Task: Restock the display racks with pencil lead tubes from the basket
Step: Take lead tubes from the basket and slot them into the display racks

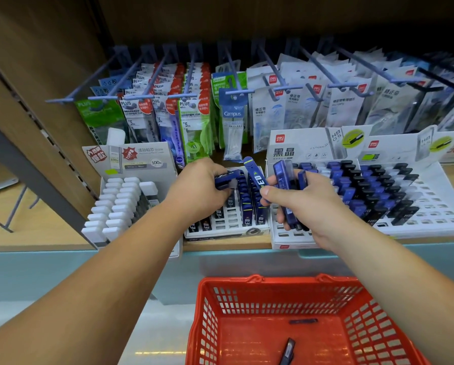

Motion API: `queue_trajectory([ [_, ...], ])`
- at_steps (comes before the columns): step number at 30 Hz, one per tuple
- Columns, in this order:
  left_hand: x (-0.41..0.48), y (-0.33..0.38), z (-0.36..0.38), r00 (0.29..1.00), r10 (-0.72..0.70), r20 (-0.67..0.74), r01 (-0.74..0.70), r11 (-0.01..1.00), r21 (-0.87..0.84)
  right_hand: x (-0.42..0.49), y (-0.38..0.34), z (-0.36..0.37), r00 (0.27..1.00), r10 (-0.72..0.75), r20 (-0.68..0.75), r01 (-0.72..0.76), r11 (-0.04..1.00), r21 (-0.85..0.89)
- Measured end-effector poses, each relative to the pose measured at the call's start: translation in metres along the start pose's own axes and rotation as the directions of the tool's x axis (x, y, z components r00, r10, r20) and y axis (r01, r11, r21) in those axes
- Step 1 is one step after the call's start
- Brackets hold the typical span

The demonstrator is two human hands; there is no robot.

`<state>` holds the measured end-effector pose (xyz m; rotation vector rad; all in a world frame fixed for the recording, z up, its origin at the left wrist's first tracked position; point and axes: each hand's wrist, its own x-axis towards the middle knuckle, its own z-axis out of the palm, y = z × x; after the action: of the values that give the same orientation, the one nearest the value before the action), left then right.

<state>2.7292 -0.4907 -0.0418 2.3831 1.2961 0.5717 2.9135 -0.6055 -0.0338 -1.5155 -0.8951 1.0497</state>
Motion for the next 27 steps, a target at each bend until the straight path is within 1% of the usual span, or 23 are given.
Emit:
queue_trajectory([
  [1,-0.001,0.001,-0.001,1.000,0.000,0.003,0.000,1.000,0.002,0.000,0.000,0.001,1.000,-0.001,0.004,0.001,1.000,0.000],
  [2,-0.001,0.002,-0.001,1.000,-0.003,-0.015,0.003,0.999,-0.040,0.001,0.000,0.002,1.000,-0.002,0.006,0.002,1.000,-0.001],
  [3,-0.002,0.003,-0.001,0.998,-0.032,-0.056,0.025,0.991,-0.132,0.001,0.000,0.004,1.000,-0.002,0.009,0.002,1.000,-0.003],
  [4,-0.003,0.006,-0.003,0.990,-0.086,-0.109,0.054,0.962,-0.266,0.002,0.000,0.005,1.000,-0.005,0.013,0.005,1.000,-0.008],
  [5,-0.004,0.009,-0.006,0.978,-0.150,-0.143,0.078,0.905,-0.417,0.002,0.001,0.006,1.000,-0.007,0.018,0.008,1.000,-0.014],
  [6,-0.006,0.013,-0.010,0.969,-0.209,-0.130,0.104,0.826,-0.554,0.002,0.001,0.008,1.000,-0.009,0.022,0.009,1.000,-0.021],
  [7,-0.007,0.017,-0.014,0.967,-0.245,-0.072,0.140,0.746,-0.651,0.003,0.001,0.009,1.000,-0.008,0.024,0.009,1.000,-0.026],
  [8,-0.009,0.020,-0.019,0.969,-0.248,-0.004,0.175,0.693,-0.699,0.003,0.001,0.010,1.000,-0.007,0.026,0.007,1.000,-0.028],
  [9,-0.011,0.022,-0.022,0.973,-0.228,0.043,0.190,0.679,-0.709,0.003,0.002,0.011,1.000,-0.006,0.029,0.007,1.000,-0.028],
  [10,-0.013,0.022,-0.024,0.977,-0.204,0.058,0.185,0.686,-0.703,0.003,0.001,0.012,0.999,-0.006,0.036,0.007,1.000,-0.030],
  [12,-0.014,0.020,-0.024,0.982,-0.186,0.041,0.163,0.706,-0.689,0.003,0.001,0.014,0.998,-0.010,0.063,0.012,0.999,-0.039],
  [14,-0.013,0.017,-0.025,0.980,-0.198,0.029,0.163,0.708,-0.687,0.002,0.001,0.017,0.996,-0.018,0.085,0.022,0.999,-0.047],
  [16,-0.012,0.015,-0.028,0.978,-0.209,-0.015,0.144,0.724,-0.674,0.002,0.000,0.020,0.997,-0.032,0.073,0.035,0.998,-0.051],
  [18,-0.011,0.012,-0.029,0.973,-0.199,-0.113,0.090,0.788,-0.609,0.004,-0.001,0.020,0.999,-0.027,0.035,0.028,0.999,-0.021],
  [20,-0.011,0.008,-0.027,0.972,-0.173,-0.162,0.062,0.844,-0.532,0.007,-0.002,0.017,1.000,0.007,0.007,-0.007,1.000,0.021],
  [23,-0.009,0.001,-0.024,0.980,-0.124,-0.156,0.045,0.902,-0.430,0.009,-0.004,0.011,0.997,0.079,0.004,-0.079,0.993,0.084],
  [27,-0.008,-0.004,-0.023,0.985,-0.086,-0.148,0.025,0.928,-0.371,0.004,-0.007,0.007,0.987,0.145,0.062,-0.153,0.974,0.168],
])
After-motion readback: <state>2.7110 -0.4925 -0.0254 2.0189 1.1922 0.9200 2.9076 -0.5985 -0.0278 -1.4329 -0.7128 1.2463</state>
